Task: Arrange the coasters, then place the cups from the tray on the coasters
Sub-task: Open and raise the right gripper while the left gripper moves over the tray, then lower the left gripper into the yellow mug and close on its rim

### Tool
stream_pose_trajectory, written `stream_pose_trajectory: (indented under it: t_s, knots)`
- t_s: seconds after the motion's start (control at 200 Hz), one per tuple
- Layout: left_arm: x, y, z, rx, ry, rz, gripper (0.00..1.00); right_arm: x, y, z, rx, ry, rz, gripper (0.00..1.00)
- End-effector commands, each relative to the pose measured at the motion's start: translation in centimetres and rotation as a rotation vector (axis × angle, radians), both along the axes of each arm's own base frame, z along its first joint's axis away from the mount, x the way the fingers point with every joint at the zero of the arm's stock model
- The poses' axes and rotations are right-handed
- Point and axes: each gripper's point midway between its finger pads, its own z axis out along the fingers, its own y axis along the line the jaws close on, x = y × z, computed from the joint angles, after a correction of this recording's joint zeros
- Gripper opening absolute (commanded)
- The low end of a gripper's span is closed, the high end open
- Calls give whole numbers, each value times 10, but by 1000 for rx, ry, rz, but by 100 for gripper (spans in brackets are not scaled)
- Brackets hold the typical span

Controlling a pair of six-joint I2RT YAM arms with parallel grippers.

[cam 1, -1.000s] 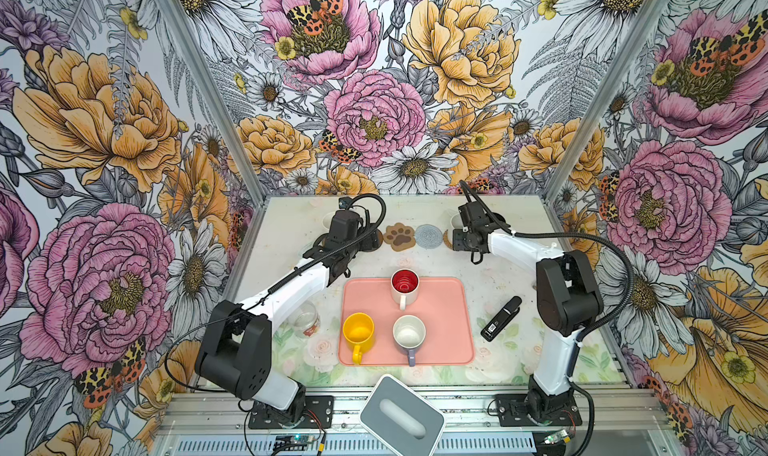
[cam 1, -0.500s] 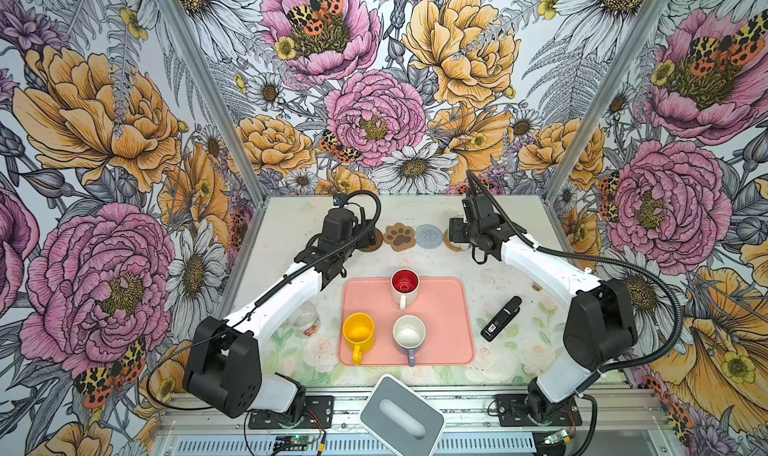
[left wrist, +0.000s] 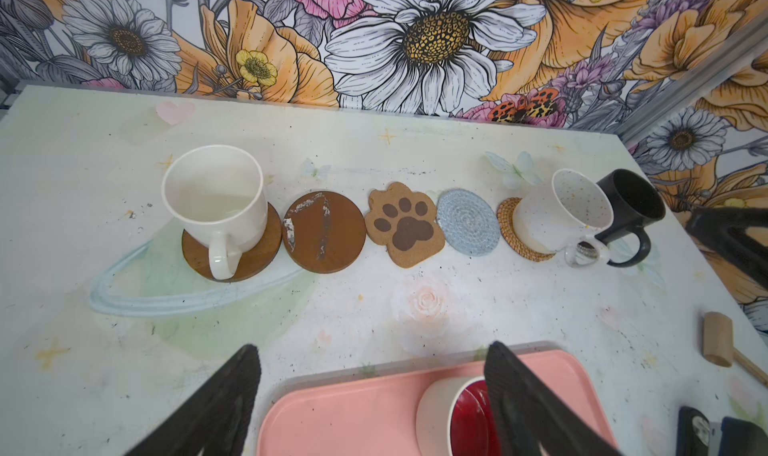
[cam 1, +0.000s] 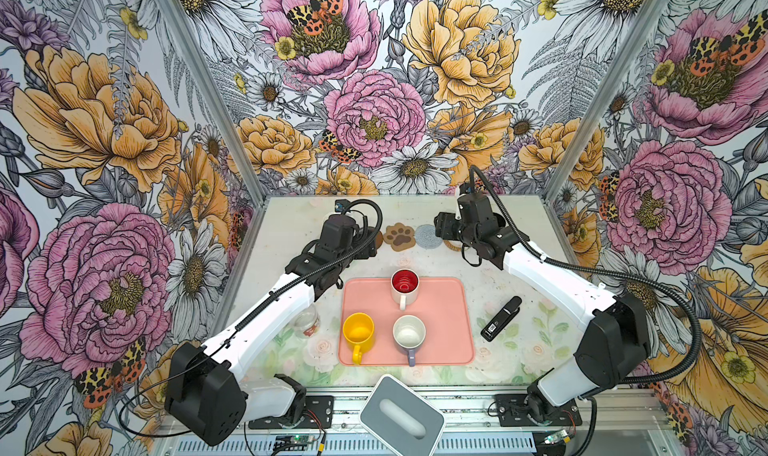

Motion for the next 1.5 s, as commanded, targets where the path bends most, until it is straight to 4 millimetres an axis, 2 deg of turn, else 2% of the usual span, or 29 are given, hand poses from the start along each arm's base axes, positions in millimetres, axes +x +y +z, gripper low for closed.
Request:
stream_pose_trajectory:
  t_s: [0.0,0.11,0.305,0.631,0.846,1.216,1.361,1.496]
  knots:
    - [-28,8,7,55,23,-23,86,-7,1,-1,42,-10,-9,70]
    - [-55,9,0,58,63,-37,84,-10,-6,-8,30,-15,-31,71]
    - [-99,7,-11,67,143,-59,82,-12,-6,-11,45,-36,-24,71]
    - [-155,20,-37,120,345,-35,76,-10,-9,-21,42,-25,-25,72]
    - [-191,18,-51,130,455,-47,73,-10,-14,-24,48,-20,-30,72]
    - [-226,15,-92,173,612,-57,70,-7,-22,-34,54,-5,-51,73]
    - [-232,18,-113,229,659,-38,69,-4,-23,-41,63,16,-54,73]
    - [-232,14,-121,256,662,-31,67,-2,-20,-44,76,30,-48,73]
